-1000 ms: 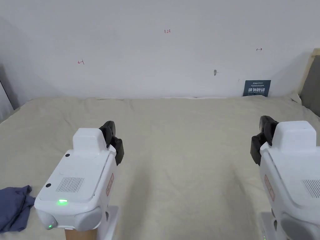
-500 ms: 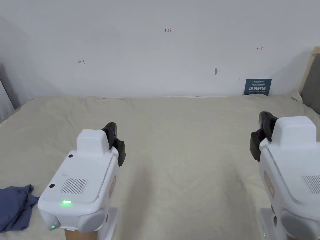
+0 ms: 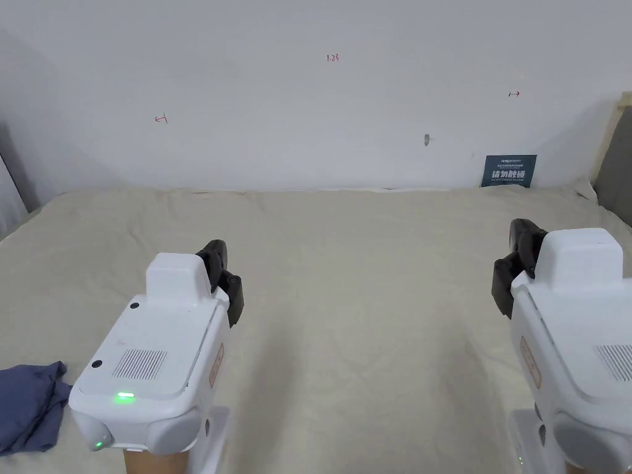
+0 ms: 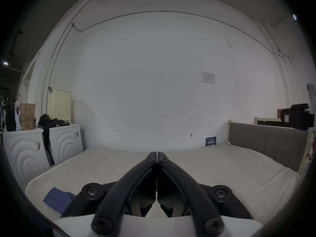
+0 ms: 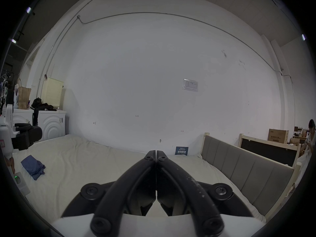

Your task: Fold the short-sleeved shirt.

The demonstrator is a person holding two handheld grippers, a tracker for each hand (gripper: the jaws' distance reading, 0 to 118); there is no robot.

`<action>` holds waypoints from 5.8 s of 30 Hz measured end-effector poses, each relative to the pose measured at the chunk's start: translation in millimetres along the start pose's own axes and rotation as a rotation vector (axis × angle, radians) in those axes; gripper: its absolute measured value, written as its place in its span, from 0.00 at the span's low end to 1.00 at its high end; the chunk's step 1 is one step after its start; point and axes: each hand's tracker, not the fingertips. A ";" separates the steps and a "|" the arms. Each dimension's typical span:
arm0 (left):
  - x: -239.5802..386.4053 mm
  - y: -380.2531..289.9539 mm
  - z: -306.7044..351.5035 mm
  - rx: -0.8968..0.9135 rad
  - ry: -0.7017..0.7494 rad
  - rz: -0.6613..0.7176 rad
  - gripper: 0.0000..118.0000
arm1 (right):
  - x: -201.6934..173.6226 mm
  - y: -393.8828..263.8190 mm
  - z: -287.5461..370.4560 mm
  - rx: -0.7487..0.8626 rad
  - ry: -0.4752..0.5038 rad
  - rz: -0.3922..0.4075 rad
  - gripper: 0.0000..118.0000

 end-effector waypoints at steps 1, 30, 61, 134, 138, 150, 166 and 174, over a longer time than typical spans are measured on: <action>-0.2 0.4 -0.5 0.000 -0.002 0.004 0.00 | -0.3 0.2 -0.1 0.000 0.000 0.000 0.02; -2.9 -2.6 -5.4 -0.011 0.008 0.008 0.00 | -3.0 1.4 -2.3 -0.002 0.005 0.008 0.02; -6.2 -3.2 -11.8 -0.012 0.039 0.034 1.00 | 1.8 -9.9 -9.6 -0.014 -0.006 -0.022 1.00; -10.8 -5.3 -10.9 -0.022 0.033 0.049 1.00 | -12.1 -1.5 -25.0 -0.320 -0.074 -0.150 1.00; -12.2 -5.4 -9.3 -0.024 0.030 0.055 1.00 | -7.5 -9.9 -31.5 -0.463 -0.061 -0.311 1.00; -10.9 -8.3 -6.9 -0.037 0.022 0.048 1.00 | -8.6 -10.5 -38.2 -0.623 -0.142 -0.310 1.00; -8.8 -11.4 -7.0 -0.044 0.017 0.033 1.00 | -9.7 -13.6 -26.3 -0.433 -0.060 -0.242 1.00; -8.8 -9.8 -5.0 -0.030 0.021 0.028 1.00 | -17.8 -22.6 -2.0 -0.007 -0.055 -0.100 1.00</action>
